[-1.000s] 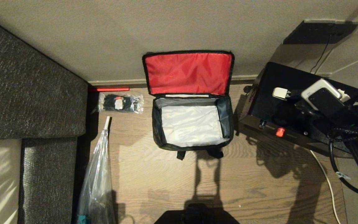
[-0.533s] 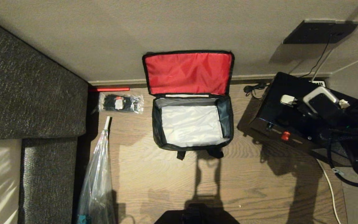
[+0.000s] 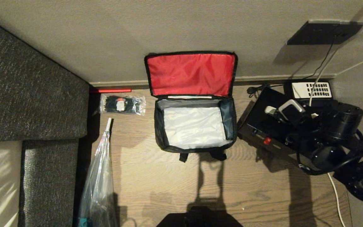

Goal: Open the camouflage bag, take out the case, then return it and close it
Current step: Release the handle

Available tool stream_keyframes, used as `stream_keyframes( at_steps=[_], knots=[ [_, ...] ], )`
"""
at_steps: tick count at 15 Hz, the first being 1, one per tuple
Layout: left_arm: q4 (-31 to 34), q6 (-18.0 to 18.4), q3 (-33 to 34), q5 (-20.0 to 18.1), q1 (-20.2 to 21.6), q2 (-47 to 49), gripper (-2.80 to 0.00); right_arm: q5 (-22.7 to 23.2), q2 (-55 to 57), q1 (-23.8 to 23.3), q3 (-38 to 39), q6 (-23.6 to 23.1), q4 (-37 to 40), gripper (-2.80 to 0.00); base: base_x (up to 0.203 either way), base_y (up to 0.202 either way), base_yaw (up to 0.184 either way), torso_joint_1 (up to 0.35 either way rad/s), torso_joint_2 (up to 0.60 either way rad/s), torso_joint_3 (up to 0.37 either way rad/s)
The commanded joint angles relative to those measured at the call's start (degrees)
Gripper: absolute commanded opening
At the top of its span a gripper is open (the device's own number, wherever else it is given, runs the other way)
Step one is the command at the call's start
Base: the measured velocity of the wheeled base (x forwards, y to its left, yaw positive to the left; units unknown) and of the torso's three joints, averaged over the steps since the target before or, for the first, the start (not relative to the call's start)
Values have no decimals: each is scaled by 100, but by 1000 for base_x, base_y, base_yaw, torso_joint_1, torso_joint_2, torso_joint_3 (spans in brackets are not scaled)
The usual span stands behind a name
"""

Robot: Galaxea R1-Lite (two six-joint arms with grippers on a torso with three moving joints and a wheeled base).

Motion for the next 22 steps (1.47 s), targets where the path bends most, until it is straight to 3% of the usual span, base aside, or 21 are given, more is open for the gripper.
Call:
stream_keyframes(
  at_steps=[1, 11, 12, 18, 22],
  knots=[
    [0, -4, 18, 2, 2, -11, -280, -35, 828, 3, -330, 88, -52, -280, 0, 0, 0, 0, 0, 0],
    [0, -4, 18, 2, 2, -11, -280, -26, 1671, -397, -864, 301, -231, -280, 0, 0, 0, 0, 0, 0],
    [0, -4, 18, 2, 2, -11, -280, 9, 1654, -447, -864, 295, -186, 0, 0, 0, 0, 0, 0, 0],
    [0, -4, 18, 2, 10, -11, -280, 145, 1365, -446, -473, 300, 225, 0, 0, 0, 0, 0, 0, 0],
    [0, -4, 18, 2, 2, -11, -280, 180, 179, -373, 192, 301, 694, 0, 0, 0, 0, 0, 0, 0]
  ],
)
